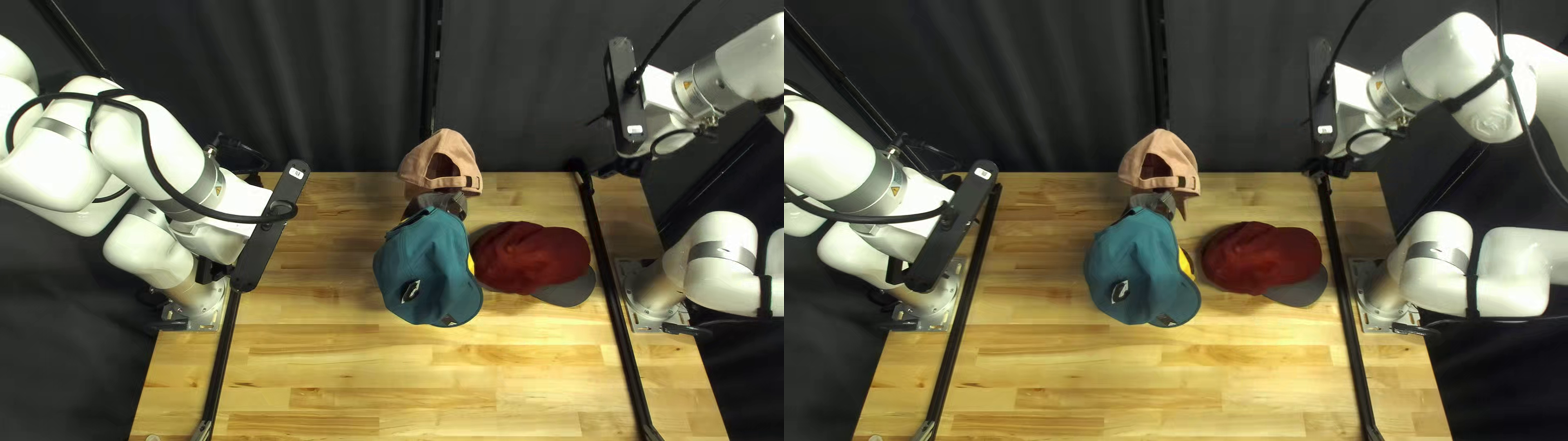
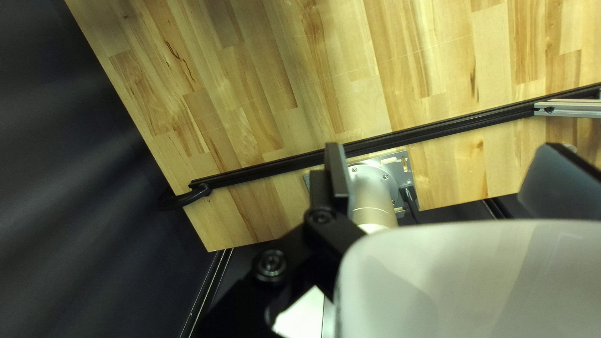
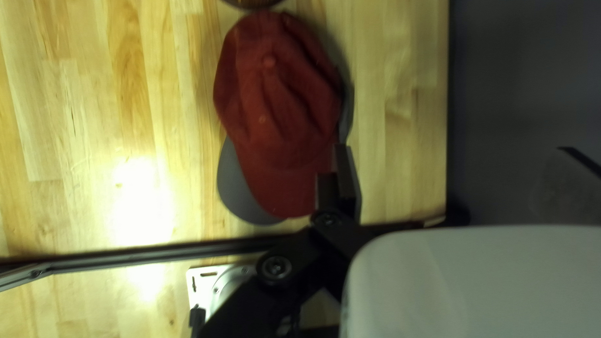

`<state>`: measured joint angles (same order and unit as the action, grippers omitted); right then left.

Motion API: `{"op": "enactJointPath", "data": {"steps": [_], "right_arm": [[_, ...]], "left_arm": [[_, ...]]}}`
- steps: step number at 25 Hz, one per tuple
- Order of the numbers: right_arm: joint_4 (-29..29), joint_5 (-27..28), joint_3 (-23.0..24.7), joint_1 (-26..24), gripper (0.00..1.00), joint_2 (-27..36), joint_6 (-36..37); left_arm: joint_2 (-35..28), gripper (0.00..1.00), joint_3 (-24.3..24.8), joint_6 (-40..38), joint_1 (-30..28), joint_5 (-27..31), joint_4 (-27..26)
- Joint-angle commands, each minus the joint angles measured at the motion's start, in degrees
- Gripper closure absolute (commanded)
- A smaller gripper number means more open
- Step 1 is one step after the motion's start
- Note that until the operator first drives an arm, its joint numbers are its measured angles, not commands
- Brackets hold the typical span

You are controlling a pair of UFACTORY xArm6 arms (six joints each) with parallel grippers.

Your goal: Remove hats from holder and stack on top of each other

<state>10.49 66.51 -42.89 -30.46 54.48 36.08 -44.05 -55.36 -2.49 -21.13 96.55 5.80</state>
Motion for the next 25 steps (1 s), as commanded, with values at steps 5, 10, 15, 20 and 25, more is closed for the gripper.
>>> {"op": "enactJointPath", "data": {"steps": [5,10,15,20,25], "right_arm": [[3.9,-10.1,-3.6,5.0,0.00,-10.2,2.9],[3.7,-13.6,-7.7,8.8,0.00,-17.3,1.8],[1.4,-15.8,-11.0,12.1,0.00,-22.9,-0.5],[-0.9,-16.4,-13.2,13.7,0.00,-27.2,-2.4],[-1.6,-14.8,-15.8,13.8,0.00,-30.6,-3.7]], "left_arm": [[0.0,0.00,0.0,0.0,0.0,0.0,0.0],[0.0,0.00,0.0,0.0,0.0,0.0,0.0],[0.0,0.00,0.0,0.0,0.0,0.0,0.0],[0.0,0.00,0.0,0.0,0.0,0.0,0.0],[0.0,0.00,0.0,0.0,0.0,0.0,0.0]]}}
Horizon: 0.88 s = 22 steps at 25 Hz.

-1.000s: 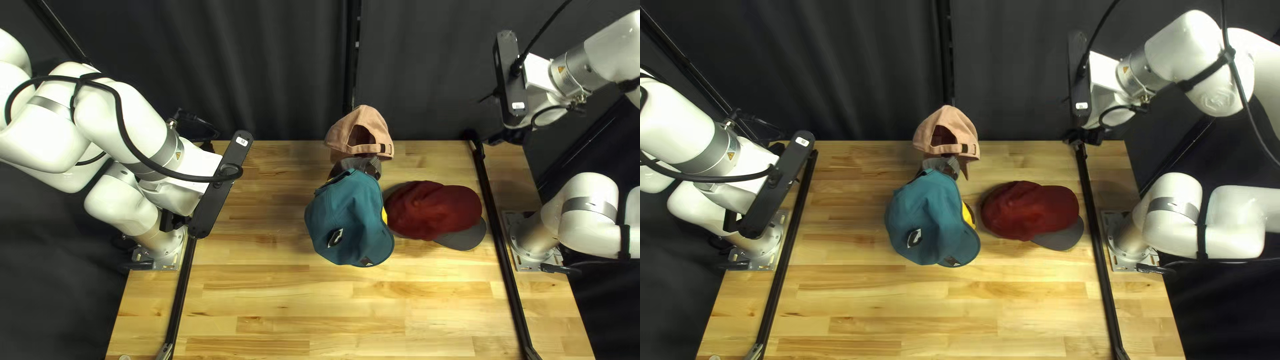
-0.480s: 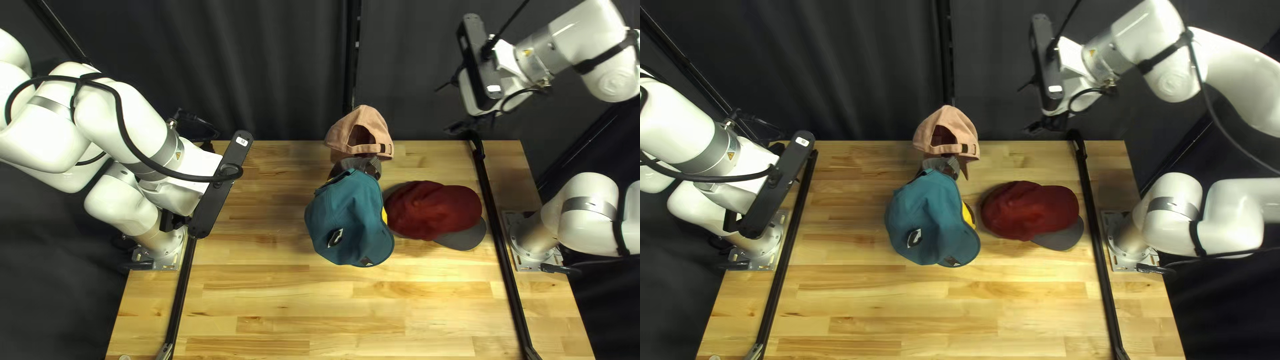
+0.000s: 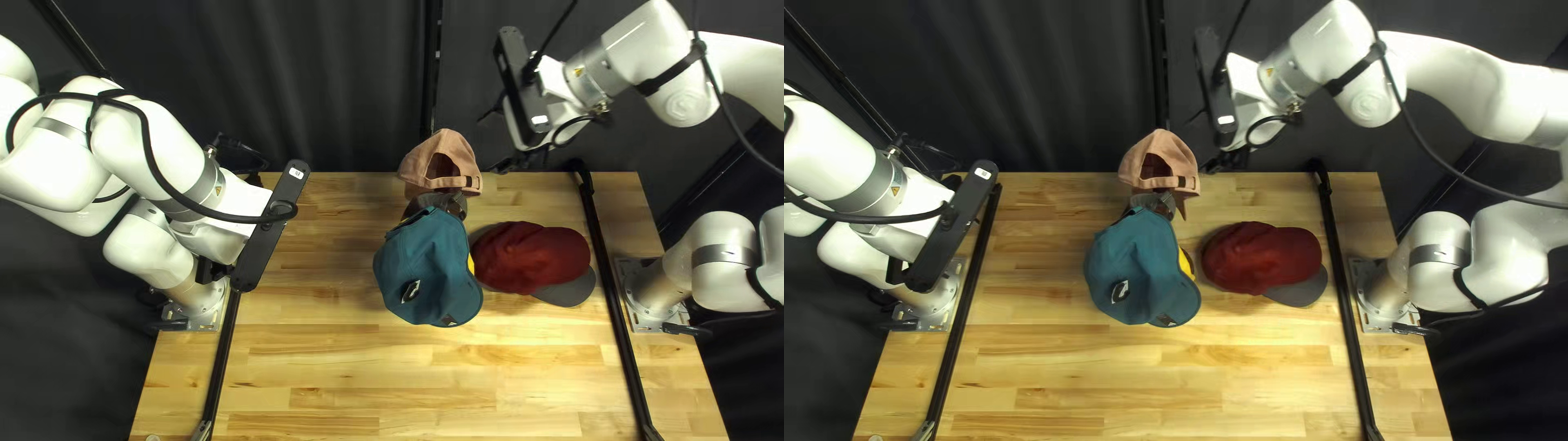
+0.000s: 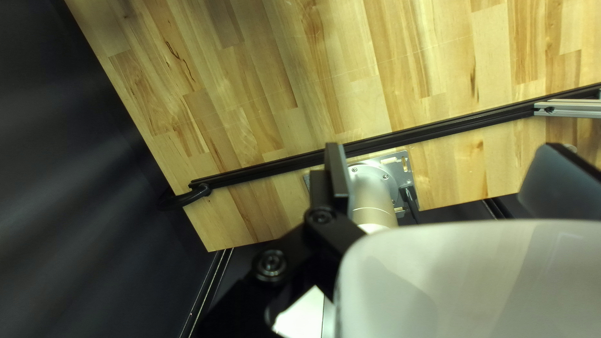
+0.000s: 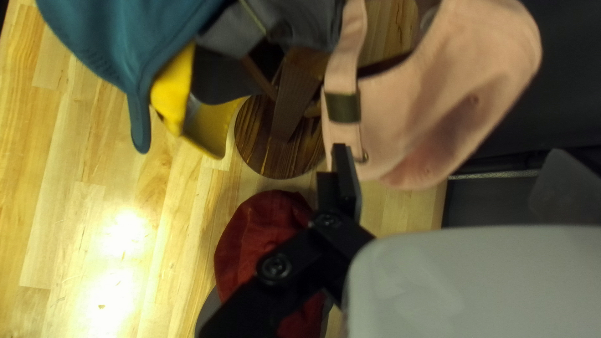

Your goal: Remove hats from holder and stack on top of each other

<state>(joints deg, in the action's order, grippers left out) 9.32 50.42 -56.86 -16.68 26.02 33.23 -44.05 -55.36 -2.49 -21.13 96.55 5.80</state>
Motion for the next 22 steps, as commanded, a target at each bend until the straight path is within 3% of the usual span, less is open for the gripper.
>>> {"op": "enactJointPath", "data": {"steps": [1,3,5,6,7,9,11,22], "right_arm": [[-0.6,1.9,-2.3,0.0,0.00,-2.7,-1.2],[-0.5,3.6,-4.0,-0.2,0.00,-4.2,-1.8],[-0.5,5.5,-6.0,-0.4,0.07,-5.7,-2.6],[-0.5,6.0,-6.4,-0.4,0.21,-6.0,-2.8],[-0.8,6.9,-7.0,-0.4,0.28,-6.3,-3.3],[-1.1,7.9,-7.3,-0.4,0.79,-6.4,-3.8],[-1.2,8.5,-7.6,-0.4,1.00,-6.5,-4.1],[-1.8,10.8,-8.8,-0.6,1.00,-6.1,-4.7]], "left_arm": [[0.0,0.00,0.0,0.0,0.0,0.0,0.0],[0.0,0.00,0.0,0.0,0.0,0.0,0.0],[0.0,0.00,0.0,0.0,0.0,0.0,0.0],[0.0,0.00,0.0,0.0,0.0,0.0,0.0],[0.0,0.00,0.0,0.0,0.0,0.0,0.0],[0.0,0.00,0.0,0.0,0.0,0.0,0.0],[0.0,0.00,0.0,0.0,0.0,0.0,0.0],[0.0,0.00,0.0,0.0,0.0,0.0,0.0]]}}
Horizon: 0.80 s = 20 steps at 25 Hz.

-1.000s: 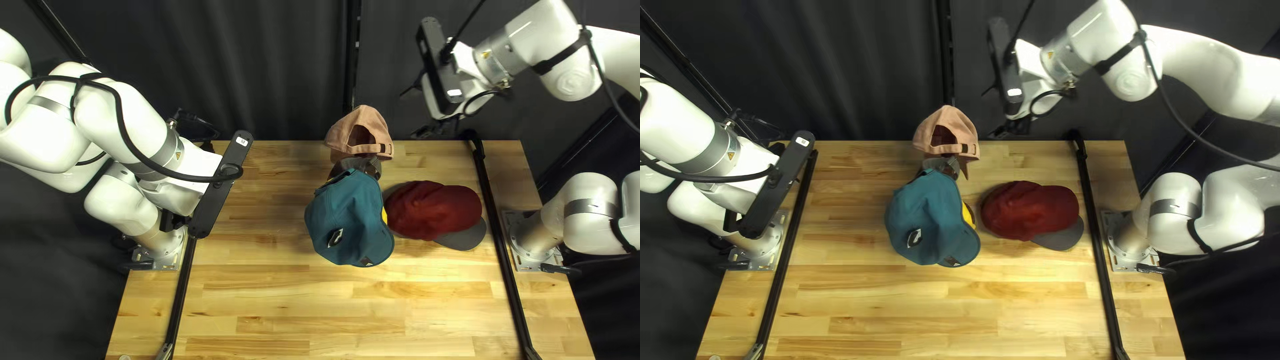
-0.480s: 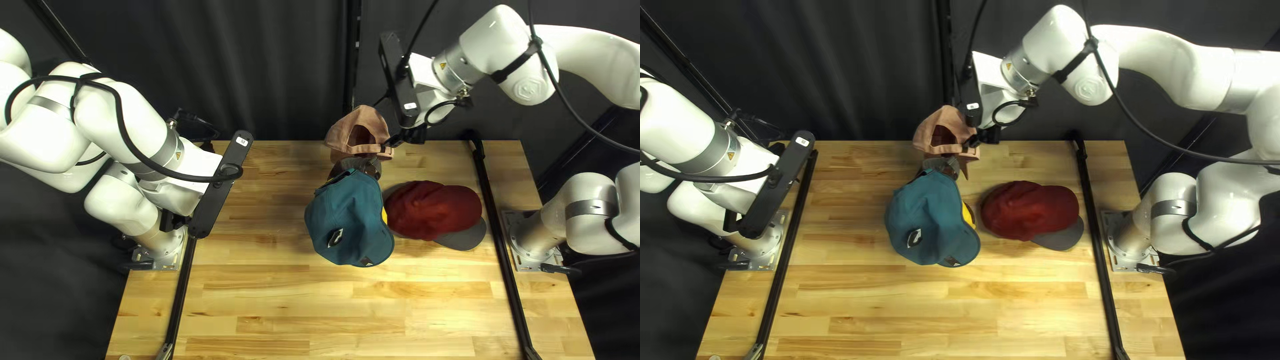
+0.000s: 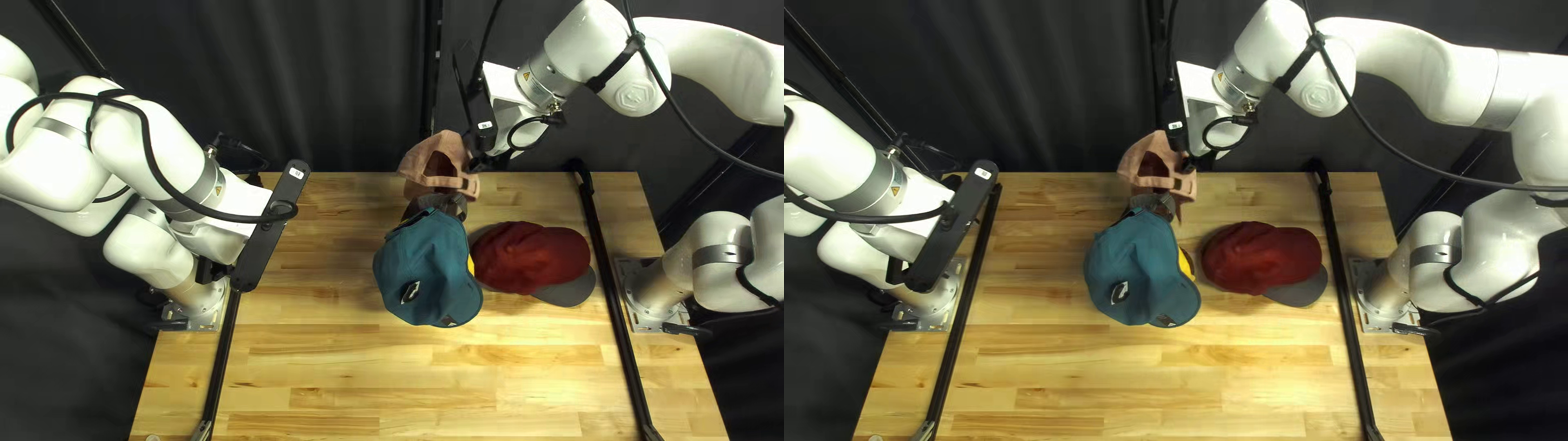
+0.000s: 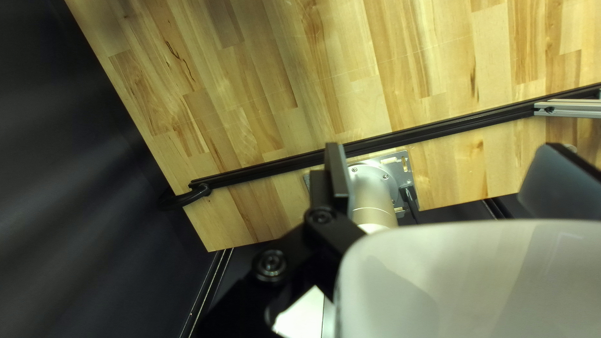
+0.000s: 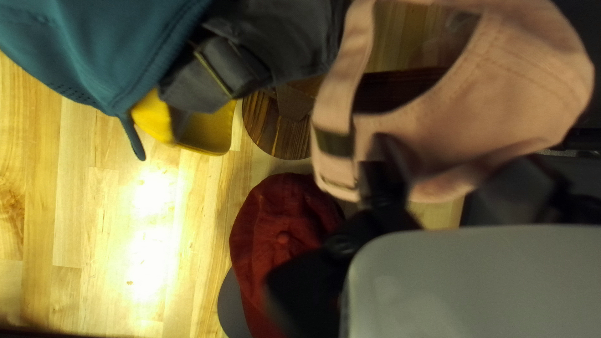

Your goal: Remove hats from holder and stack on top of each other

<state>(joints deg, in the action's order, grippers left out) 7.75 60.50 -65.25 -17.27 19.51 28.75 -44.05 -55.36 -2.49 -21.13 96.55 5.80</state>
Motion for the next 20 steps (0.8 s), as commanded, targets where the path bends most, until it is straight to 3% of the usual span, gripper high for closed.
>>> {"op": "enactJointPath", "data": {"steps": [1,11,16,20], "right_arm": [[-0.3,1.1,-0.6,0.0,1.00,0.6,-0.3],[-3.7,8.7,-5.3,0.1,1.00,5.6,-1.8],[-6.1,12.1,-1.7,-0.5,1.00,13.2,-2.6],[-7.3,14.7,4.4,-2.7,1.00,21.1,-2.9]], "left_arm": [[0.0,0.00,0.0,0.0,0.0,0.0,0.0],[0.0,0.00,0.0,0.0,0.0,0.0,0.0],[0.0,0.00,0.0,0.0,0.0,0.0,0.0],[0.0,0.00,0.0,0.0,0.0,0.0,0.0]]}}
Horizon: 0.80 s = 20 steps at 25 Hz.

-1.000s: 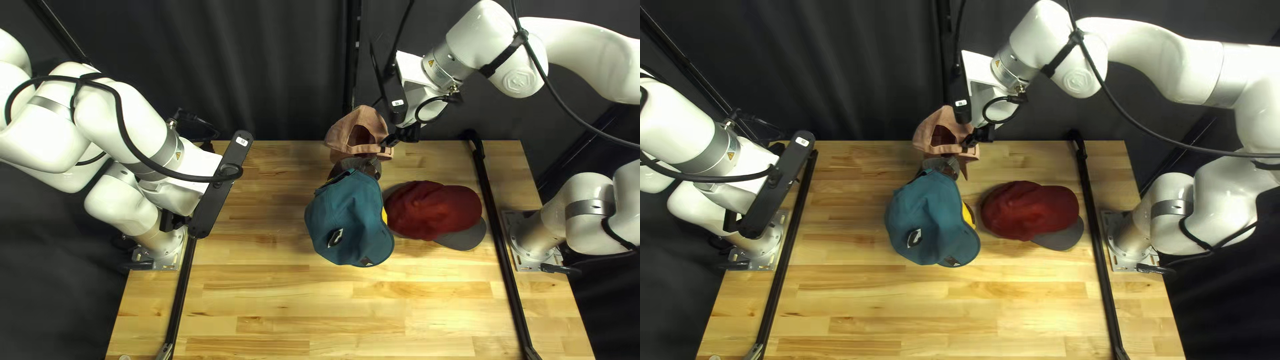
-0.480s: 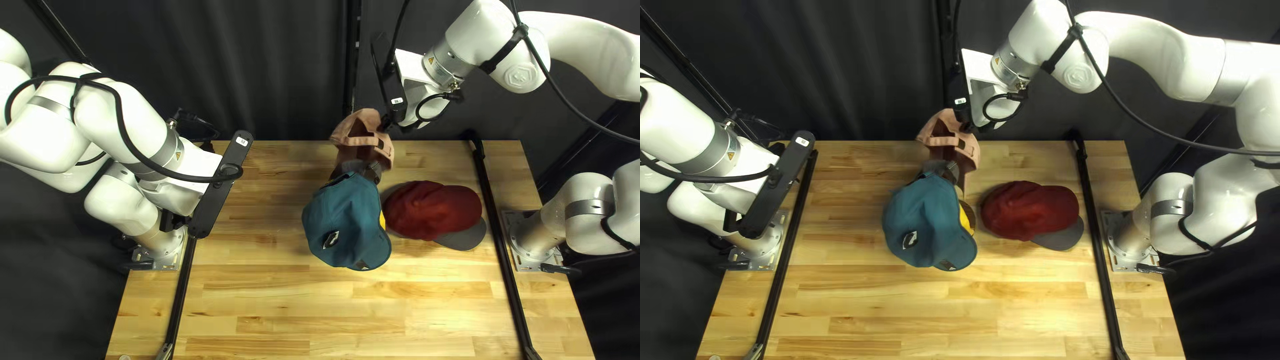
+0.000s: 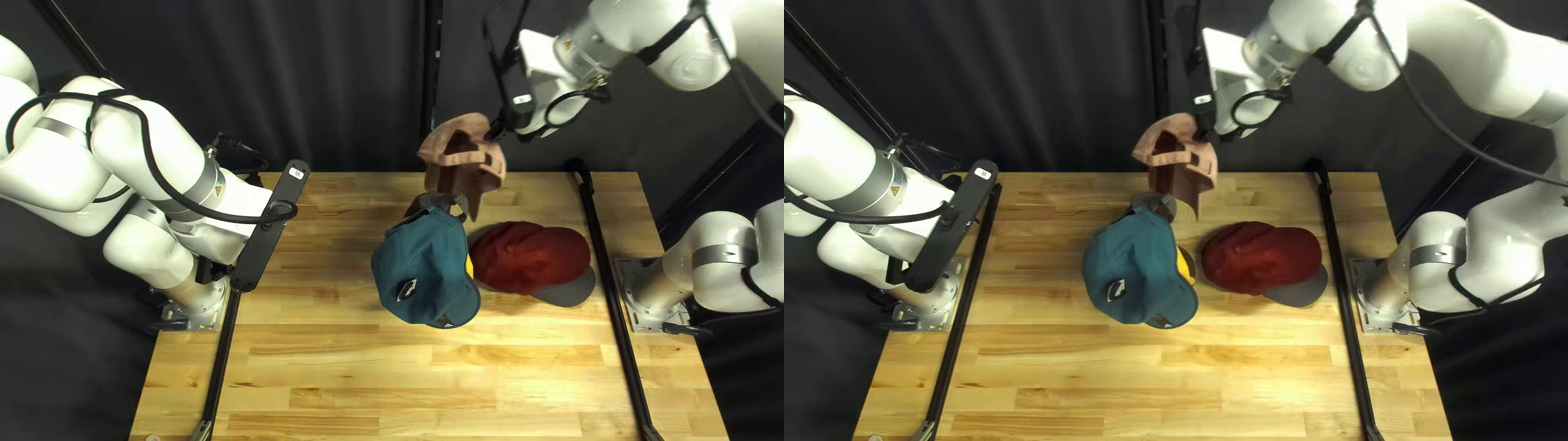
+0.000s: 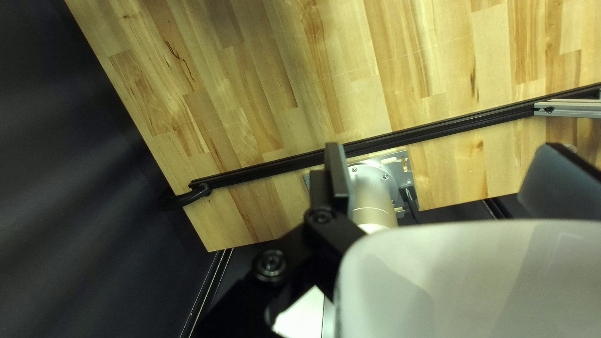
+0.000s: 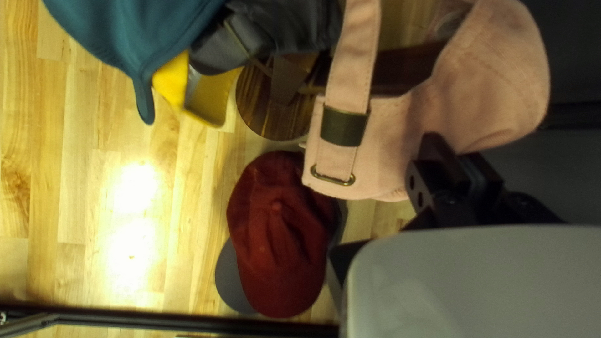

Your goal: Remove hats from holder and stack on top of each other

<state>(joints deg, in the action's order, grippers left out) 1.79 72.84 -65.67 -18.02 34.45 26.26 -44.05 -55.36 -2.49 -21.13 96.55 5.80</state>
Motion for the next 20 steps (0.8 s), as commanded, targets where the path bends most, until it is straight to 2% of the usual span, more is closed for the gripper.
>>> {"op": "enactJointPath", "data": {"steps": [1,4,8,16,20], "right_arm": [[-1.6,3.0,6.0,-2.5,1.00,7.6,-0.3],[-3.9,7.3,9.0,-3.2,1.00,12.8,-2.0],[-8.2,12.0,9.9,-1.6,1.00,15.4,-5.8],[-11.7,13.5,9.8,1.6,1.00,14.0,-10.6],[-11.6,13.6,5.5,1.1,1.00,10.7,-10.0]], "left_arm": [[0.0,0.00,0.0,0.0,0.0,0.0,0.0],[0.0,0.00,0.0,0.0,0.0,0.0,0.0],[0.0,0.00,0.0,0.0,0.0,0.0,0.0],[0.0,0.00,0.0,0.0,0.0,0.0,0.0],[0.0,0.00,0.0,0.0,0.0,0.0,0.0]]}}
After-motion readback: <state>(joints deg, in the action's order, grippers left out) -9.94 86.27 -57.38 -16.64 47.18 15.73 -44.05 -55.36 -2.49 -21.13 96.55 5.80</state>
